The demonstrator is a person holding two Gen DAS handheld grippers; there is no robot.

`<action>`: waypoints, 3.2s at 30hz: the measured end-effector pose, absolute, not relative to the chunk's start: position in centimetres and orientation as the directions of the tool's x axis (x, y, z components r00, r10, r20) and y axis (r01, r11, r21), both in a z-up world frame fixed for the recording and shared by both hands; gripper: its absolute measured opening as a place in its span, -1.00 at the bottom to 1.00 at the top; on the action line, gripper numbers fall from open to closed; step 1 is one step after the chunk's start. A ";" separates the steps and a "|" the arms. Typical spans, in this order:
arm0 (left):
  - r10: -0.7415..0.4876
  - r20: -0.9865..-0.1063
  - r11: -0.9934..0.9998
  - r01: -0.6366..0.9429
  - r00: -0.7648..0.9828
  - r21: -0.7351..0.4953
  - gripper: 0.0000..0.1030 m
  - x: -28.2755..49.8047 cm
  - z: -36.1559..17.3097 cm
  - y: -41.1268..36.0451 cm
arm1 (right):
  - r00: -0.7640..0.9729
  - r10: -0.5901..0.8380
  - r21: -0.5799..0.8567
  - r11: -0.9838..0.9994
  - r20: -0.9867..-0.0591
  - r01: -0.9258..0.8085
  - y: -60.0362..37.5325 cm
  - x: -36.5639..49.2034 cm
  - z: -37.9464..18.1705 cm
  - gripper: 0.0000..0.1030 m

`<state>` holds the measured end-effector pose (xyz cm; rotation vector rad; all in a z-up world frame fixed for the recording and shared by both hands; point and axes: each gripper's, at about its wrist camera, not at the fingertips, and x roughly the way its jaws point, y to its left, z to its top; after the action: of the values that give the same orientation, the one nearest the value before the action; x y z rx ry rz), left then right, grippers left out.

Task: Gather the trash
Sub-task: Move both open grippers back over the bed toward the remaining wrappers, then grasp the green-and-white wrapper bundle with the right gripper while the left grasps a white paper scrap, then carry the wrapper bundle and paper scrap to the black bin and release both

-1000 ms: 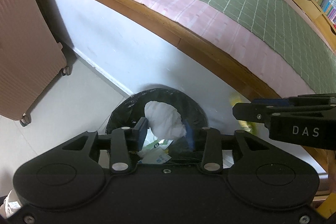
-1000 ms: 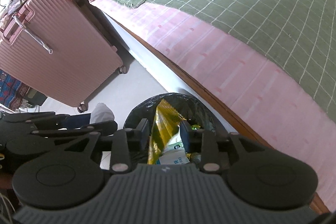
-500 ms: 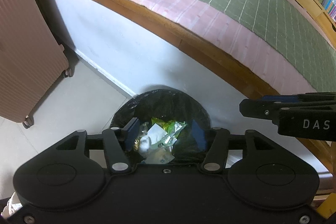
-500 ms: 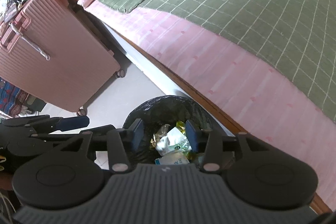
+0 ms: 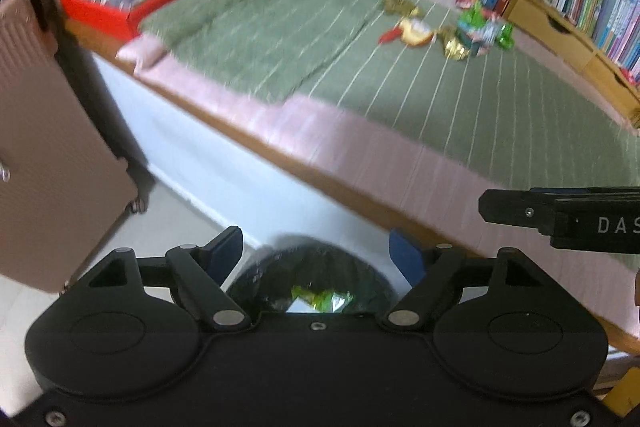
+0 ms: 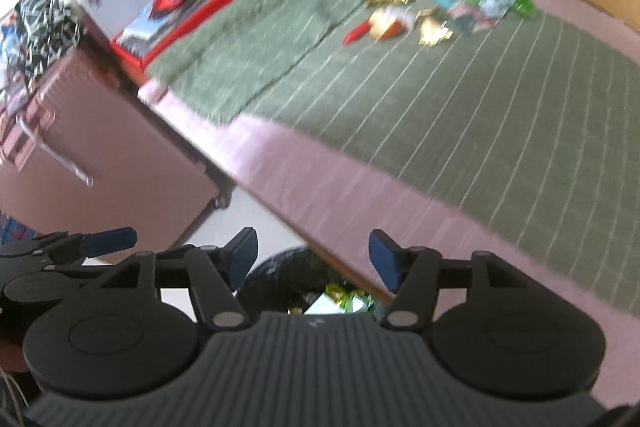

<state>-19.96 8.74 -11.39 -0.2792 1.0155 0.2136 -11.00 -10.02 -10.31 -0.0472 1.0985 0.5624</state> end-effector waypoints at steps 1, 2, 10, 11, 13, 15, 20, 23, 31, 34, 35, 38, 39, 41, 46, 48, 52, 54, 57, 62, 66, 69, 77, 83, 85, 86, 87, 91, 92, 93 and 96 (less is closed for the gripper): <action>0.046 -0.855 0.946 -0.297 0.516 -0.129 0.55 -19.4 -11.0 8.7 | 0.341 0.407 0.234 0.862 -0.847 -0.449 -10.2 -10.7 -9.8 0.45; 0.047 -0.851 0.949 -0.290 0.522 -0.126 0.55 -18.9 -10.5 8.6 | 0.353 0.408 0.232 0.865 -0.842 -0.445 -10.5 -10.3 -9.3 0.46; 0.048 -0.817 0.970 -0.221 0.574 -0.098 0.58 -14.6 -7.1 7.0 | 0.436 0.402 0.208 0.880 -0.805 -0.427 -12.6 -7.5 -6.1 0.50; 0.048 -0.811 0.973 -0.212 0.583 -0.095 0.59 -13.9 -6.6 6.8 | 0.448 0.402 0.206 0.882 -0.799 -0.423 -13.0 -7.0 -5.6 0.50; 0.046 -0.800 0.975 -0.200 0.598 -0.093 0.61 -12.7 -5.8 6.3 | 0.469 0.399 0.201 0.886 -0.788 -0.417 -13.6 -6.1 -4.9 0.51; 0.046 -0.792 0.976 -0.196 0.609 -0.094 0.61 -11.3 -5.1 5.9 | 0.486 0.393 0.193 0.891 -0.780 -0.411 -14.2 -5.2 -4.2 0.51; 0.042 -0.778 0.978 -0.183 0.627 -0.095 0.61 -7.6 -3.8 4.8 | 0.529 0.374 0.174 0.905 -0.762 -0.389 -16.0 -2.0 -3.0 0.52; 0.049 -0.768 0.983 -0.166 0.639 -0.075 0.61 -5.5 -3.4 3.8 | 0.548 0.358 0.158 0.912 -0.756 -0.378 -17.1 0.2 -2.6 0.52; 0.069 -0.753 0.985 -0.164 0.655 -0.053 0.59 0.5 -4.2 2.1 | 0.570 0.326 0.128 0.924 -0.754 -0.359 -19.2 6.8 -2.7 0.54; 0.049 -0.763 0.981 -0.175 0.644 -0.085 0.52 2.8 -5.5 2.2 | 0.570 0.315 0.123 0.929 -0.758 -0.350 -19.6 9.2 -3.4 0.56; 0.044 -0.770 0.979 -0.180 0.637 -0.093 0.46 3.7 -6.0 2.1 | 0.566 0.312 0.125 0.930 -0.763 -0.345 -19.7 10.2 -3.8 0.57; 0.040 -0.791 0.975 -0.197 0.610 -0.102 0.28 5.8 -7.9 2.2 | 0.553 0.301 0.129 0.936 -0.777 -0.328 -19.8 12.7 -5.2 0.57; 0.036 -0.799 0.973 -0.204 0.600 -0.110 0.23 6.6 -8.5 2.2 | 0.549 0.298 0.129 0.937 -0.781 -0.325 -19.9 13.4 -5.7 0.58; 0.029 -0.811 0.966 -0.223 0.584 -0.127 0.17 7.7 -9.7 2.3 | 0.537 0.293 0.130 0.938 -0.791 -0.320 -20.0 15.2 -6.7 0.60; 0.029 -0.837 0.950 -0.275 0.546 -0.147 0.10 10.6 -12.6 2.7 | 0.511 0.288 0.136 0.940 -0.810 -0.314 -20.0 18.8 -9.3 0.68; 0.041 -0.846 0.949 -0.286 0.532 -0.134 0.10 11.7 -13.7 2.9 | 0.499 0.286 0.138 0.940 -0.818 -0.313 -19.9 20.3 -10.4 0.70; 0.063 -0.850 0.955 -0.278 0.523 -0.100 -0.13 13.4 -15.2 2.9 | 0.482 0.279 0.141 0.942 -0.830 -0.303 -19.2 22.8 -12.3 0.70; 0.072 -0.849 0.963 -0.260 0.524 -0.078 -0.18 14.3 -15.7 2.6 | 0.476 0.277 0.144 0.944 -0.834 -0.298 -18.9 23.7 -13.2 0.70; 0.071 -0.839 0.975 -0.216 0.539 -0.056 -0.18 15.2 -16.0 1.9 | 0.469 0.276 0.147 0.945 -0.839 -0.293 -18.5 24.8 -14.3 0.71; 0.095 -0.858 0.983 -0.186 0.505 -0.001 -0.18 16.4 -17.7 0.8 | 0.449 0.266 0.150 0.949 -0.853 -0.277 -17.9 26.0 -15.9 0.72; 0.094 -0.868 0.982 -0.188 0.488 0.001 -0.16 16.6 -18.7 0.6 | 0.428 0.267 0.161 0.950 -0.863 -0.269 -17.7 26.5 -16.9 0.73; 0.110 -0.862 0.987 -0.159 0.495 0.035 -0.15 16.5 -18.8 0.1 | 0.422 0.274 0.167 0.948 -0.864 -0.272 -17.6 26.7 -17.3 0.74; 0.097 -0.842 0.986 -0.168 0.531 0.008 -0.24 16.3 -17.5 0.3 | 0.427 0.349 0.233 0.925 -0.834 -0.302 -18.1 25.7 -16.4 0.48; 0.091 -0.829 0.990 -0.141 0.552 0.015 -0.24 15.8 -16.5 -0.4 | 0.452 0.362 0.252 0.924 -0.815 -0.287 -19.0 24.5 -14.8 0.47; 0.087 -0.825 0.990 -0.141 0.558 0.009 -0.24 15.5 -16.1 -0.5 | 0.457 0.364 0.252 0.924 -0.811 -0.287 -19.2 23.9 -14.4 0.47; 0.085 -0.824 0.990 -0.142 0.560 0.006 -0.24 15.3 -15.8 -0.6 | 0.458 0.365 0.254 0.924 -0.810 -0.287 -19.3 23.6 -14.0 0.47; 0.083 -0.823 0.990 -0.141 0.562 0.003 -0.25 15.2 -15.6 -0.6 | 0.458 0.366 0.255 0.923 -0.810 -0.286 -19.4 23.3 -13.8 0.46; 0.075 -0.815 0.990 -0.143 0.575 -0.010 -0.25 14.0 -14.4 -0.9 | 0.463 0.366 0.259 0.924 -0.807 -0.280 -19.8 21.9 -12.7 0.46; 0.074 -0.812 0.989 -0.144 0.579 -0.013 -0.25 13.6 -14.1 -0.8 | 0.463 0.368 0.263 0.924 -0.806 -0.277 -19.8 21.4 -12.3 0.46; 0.073 -0.808 0.989 -0.146 0.585 -0.016 -0.25 13.1 -13.8 -0.8 | 0.463 0.371 0.267 0.924 -0.805 -0.275 -19.9 21.0 -12.1 0.46; 0.073 -0.798 0.988 -0.153 0.598 -0.024 -0.25 11.5 -12.9 -0.7 | 0.460 0.376 0.273 0.922 -0.804 -0.276 -20.0 19.3 -11.3 0.46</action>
<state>11.52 -0.67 -12.87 -0.0926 0.9207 0.1312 19.32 -19.97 -11.25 0.1087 1.0166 0.4018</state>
